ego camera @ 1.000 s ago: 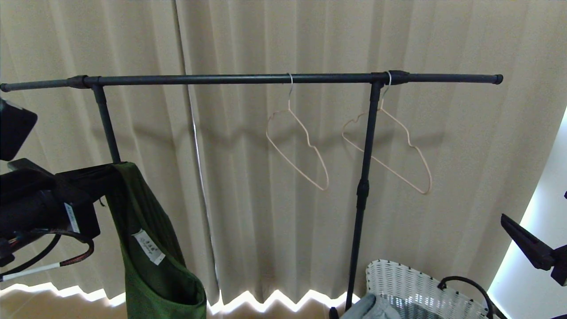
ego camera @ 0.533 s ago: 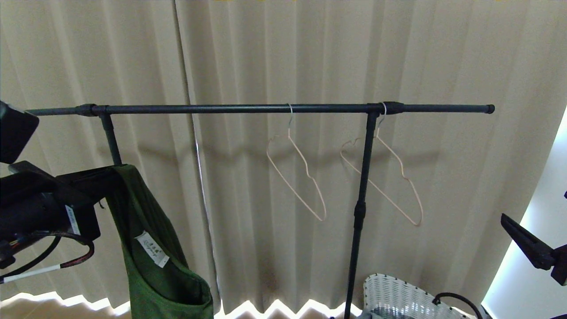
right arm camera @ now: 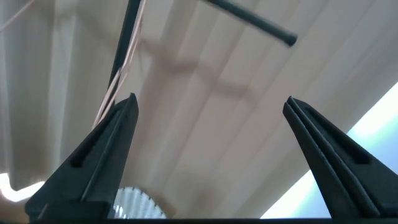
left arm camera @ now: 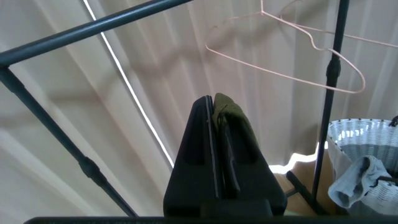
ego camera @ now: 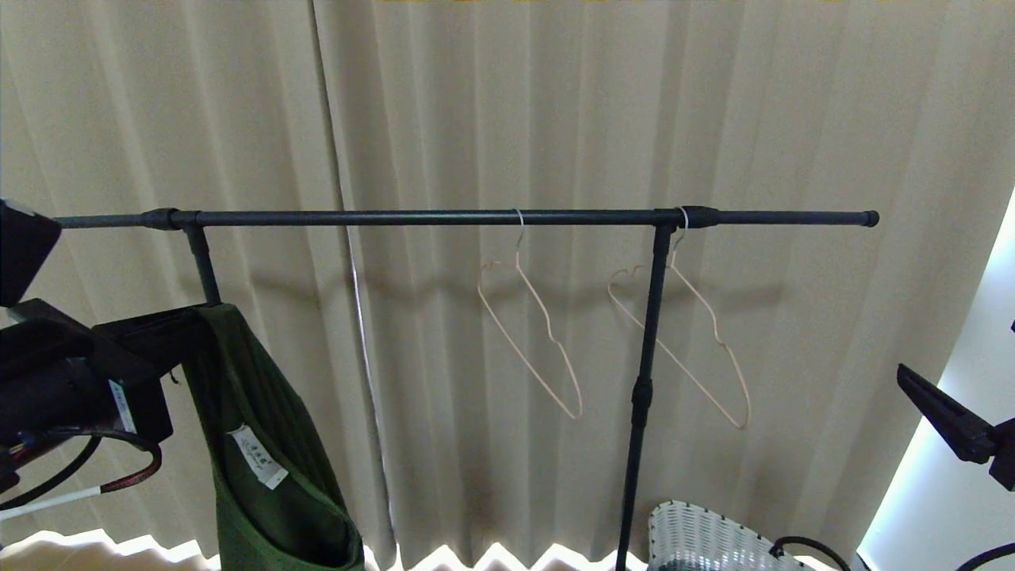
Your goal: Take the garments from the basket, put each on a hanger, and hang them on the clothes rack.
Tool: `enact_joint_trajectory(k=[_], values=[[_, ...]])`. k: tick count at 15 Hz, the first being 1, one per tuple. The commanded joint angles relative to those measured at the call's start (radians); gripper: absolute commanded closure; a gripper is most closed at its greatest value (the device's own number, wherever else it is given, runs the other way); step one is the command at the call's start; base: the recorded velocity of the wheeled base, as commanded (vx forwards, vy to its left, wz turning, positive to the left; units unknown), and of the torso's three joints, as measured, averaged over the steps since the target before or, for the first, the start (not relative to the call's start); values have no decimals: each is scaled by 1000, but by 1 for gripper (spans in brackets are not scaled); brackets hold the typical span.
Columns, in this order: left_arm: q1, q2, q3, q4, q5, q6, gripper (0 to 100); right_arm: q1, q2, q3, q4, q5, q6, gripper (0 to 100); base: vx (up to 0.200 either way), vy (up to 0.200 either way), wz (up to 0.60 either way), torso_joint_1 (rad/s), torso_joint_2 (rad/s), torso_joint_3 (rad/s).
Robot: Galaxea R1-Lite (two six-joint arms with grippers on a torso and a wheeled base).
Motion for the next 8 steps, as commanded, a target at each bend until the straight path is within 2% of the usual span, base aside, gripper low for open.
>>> enact_joint_trajectory(k=[1, 2, 5, 6, 8], values=[[0, -3, 5, 0, 0, -1, 100, 2, 22, -126, 153, -1, 1, 0, 0, 0, 0, 0, 0, 0], [0, -8, 10, 0, 0, -1, 100, 2, 24, -274, 452, -7, 6, 0, 0, 0, 0, 0, 0, 0], [12, -14, 18, 0, 0, -4, 100, 16, 81, -504, 843, -10, 53, 0, 0, 0, 0, 0, 0, 0], [20, -12, 16, 0, 0, -4, 100, 25, 100, -513, 849, -23, 53, 0, 0, 0, 0, 0, 0, 0], [23, -11, 19, 2, 0, -5, 100, 36, 140, -514, 846, -115, 55, 0, 0, 0, 0, 0, 0, 0]])
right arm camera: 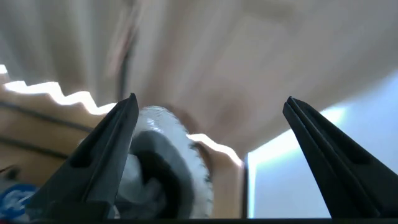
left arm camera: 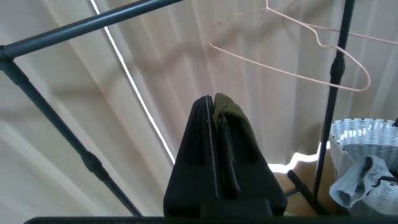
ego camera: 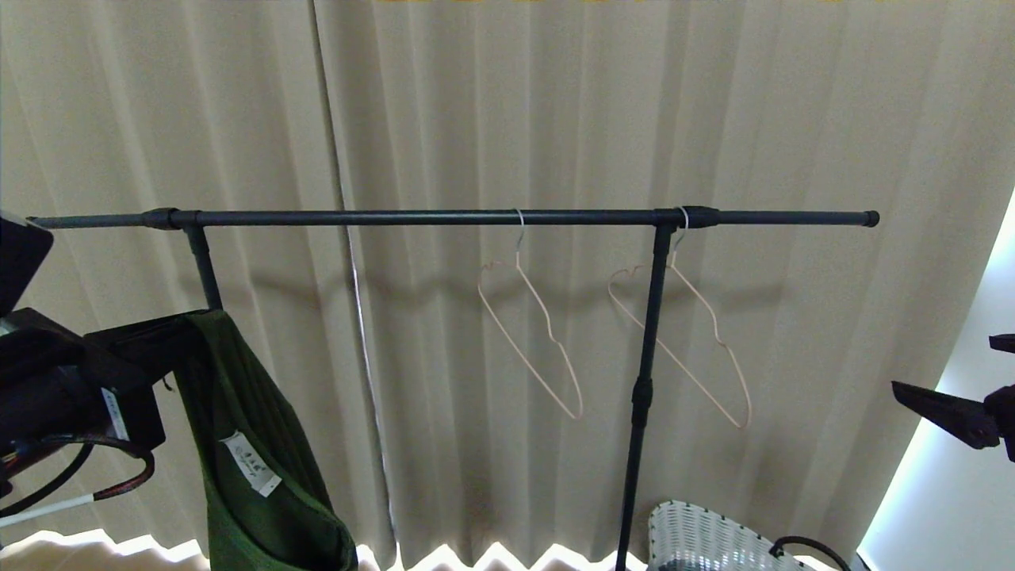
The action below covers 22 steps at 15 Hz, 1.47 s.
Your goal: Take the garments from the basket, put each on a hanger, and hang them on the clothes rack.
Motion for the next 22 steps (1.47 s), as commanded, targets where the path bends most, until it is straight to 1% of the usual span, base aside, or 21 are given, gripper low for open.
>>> enact_joint_trajectory(k=[1, 3, 5, 7, 12, 16, 22], values=[[2, 1, 5, 0, 0, 1, 100, 22, 59, -21, 1, -25, 1, 0, 0, 0, 0, 0, 0, 0], [1, 4, 5, 0, 0, 3, 100, 34, 61, -23, 1, -24, 4, 0, 0, 0, 0, 0, 0, 0], [1, 4, 5, 0, 0, 3, 100, 34, 62, -23, -5, -24, 4, 0, 200, 0, 0, 2, 5, -5], [1, 7, 9, 0, 0, 3, 100, 34, 74, -18, -36, -25, 6, 0, 200, 0, 0, -2, -10, 7], [1, 7, 12, 0, 0, 3, 100, 34, 73, -15, -36, -28, 4, 0, 200, 0, 0, 11, 0, 3], [1, 4, 23, -1, -17, 4, 100, 34, 74, -14, -36, -28, 4, 0, 0, 0, 0, 0, 0, 0], [1, 4, 23, 0, -19, 3, 100, 34, 74, -17, -36, -28, 4, 0, 0, 200, 0, -2, 2, 3]])
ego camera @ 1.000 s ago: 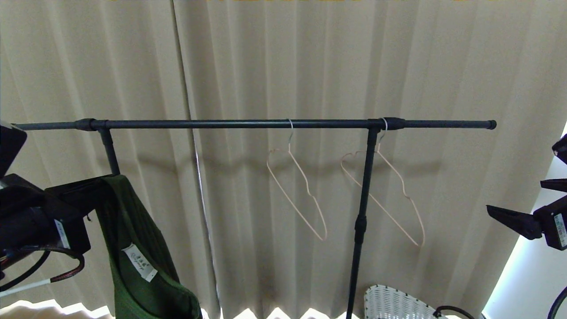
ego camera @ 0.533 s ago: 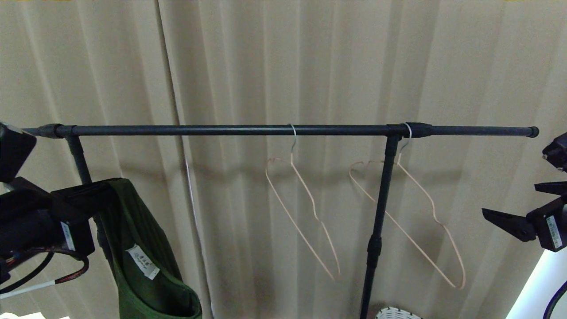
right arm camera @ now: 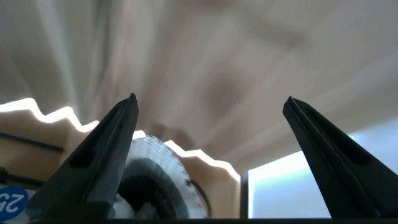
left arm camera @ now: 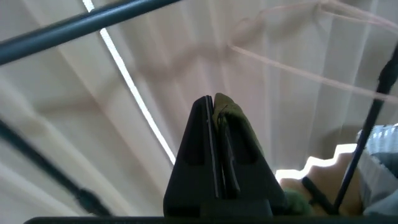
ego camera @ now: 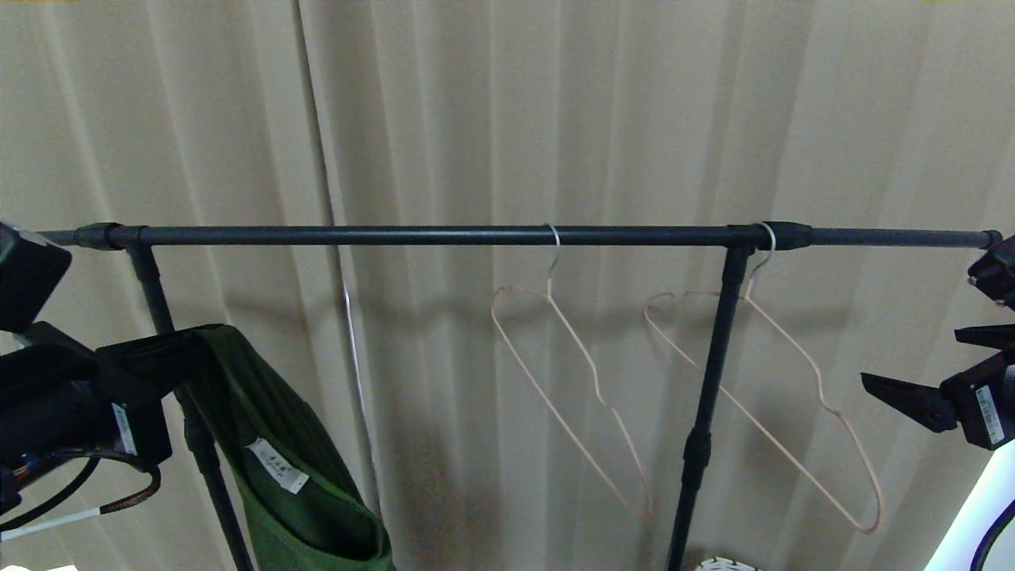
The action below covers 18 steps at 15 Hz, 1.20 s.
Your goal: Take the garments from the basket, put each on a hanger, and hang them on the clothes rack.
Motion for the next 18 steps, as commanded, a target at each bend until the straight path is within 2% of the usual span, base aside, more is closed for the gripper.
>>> enact_joint_trajectory(k=[1, 2, 8, 11, 12, 13, 18], values=[[0, -1, -1, -1, 0, 0, 100, 1, -2, -1, 0, 0, 0, 0, 0, 200, 0, 2, -7, 2], [0, -1, 4, -1, 0, 2, 100, 1, -2, -4, 0, 0, 0, 0, 0, 200, 0, 2, 2, 2], [0, -7, 29, -3, 0, 3, 100, -8, 41, -7, 0, -3, 15, 0, 0, 0, 0, 0, 0, 0], [0, -19, 41, -3, 0, 2, 100, -10, 167, -21, 5, -14, 154, 0, 0, 0, 0, 0, 0, 0], [0, -21, 42, -3, 0, 2, 100, -8, 176, -24, 8, -16, 165, 0, 0, 0, 0, 0, 0, 0], [0, -33, 44, -3, 0, 3, 100, 4, 226, -42, 16, -22, 227, 0, 0, 0, 0, 0, 0, 0], [-3, -40, 47, -1, 0, 3, 100, 18, 301, -76, 8, -22, 305, 0, 0, 0, 0, 0, 0, 0]])
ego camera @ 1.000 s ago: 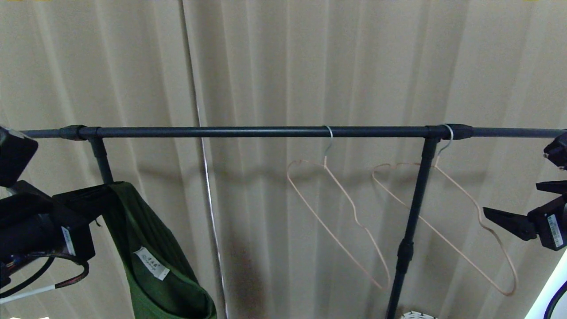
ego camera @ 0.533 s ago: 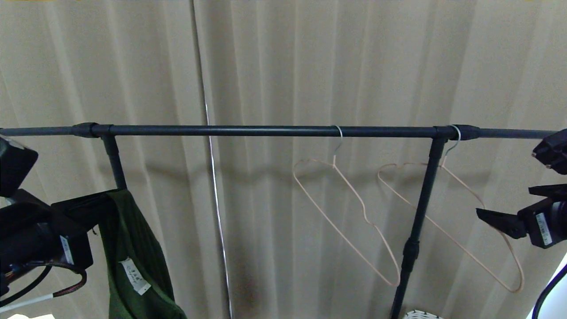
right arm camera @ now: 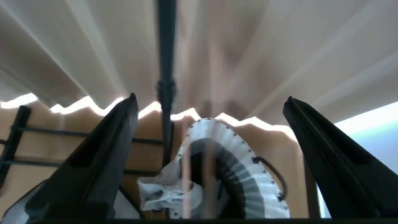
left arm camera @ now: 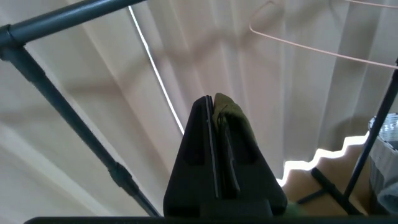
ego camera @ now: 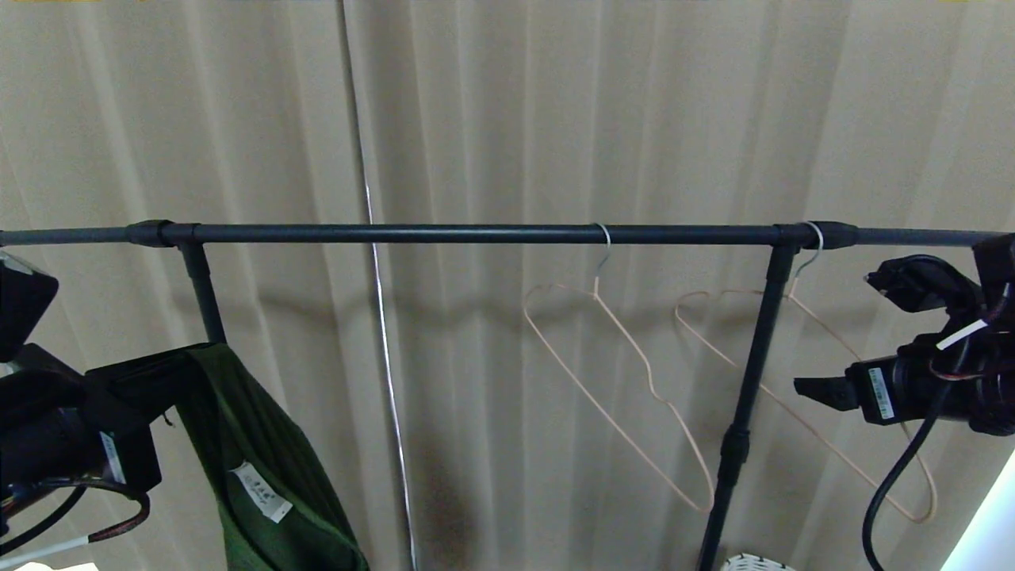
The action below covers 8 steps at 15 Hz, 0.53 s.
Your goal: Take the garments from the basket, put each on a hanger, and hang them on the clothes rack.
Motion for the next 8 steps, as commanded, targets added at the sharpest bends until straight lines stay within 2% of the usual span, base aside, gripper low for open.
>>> enact_joint_trajectory(k=[1, 8], values=[[-3, -2, 0, -1, 0, 0, 100, 4, 45, -15, -1, 0, 8, 0, 0, 0, 0, 0, 0, 0], [-1, -6, 5, -1, 0, 0, 100, 3, 87, -27, -7, 0, 30, 0, 0, 0, 0, 0, 0, 0]])
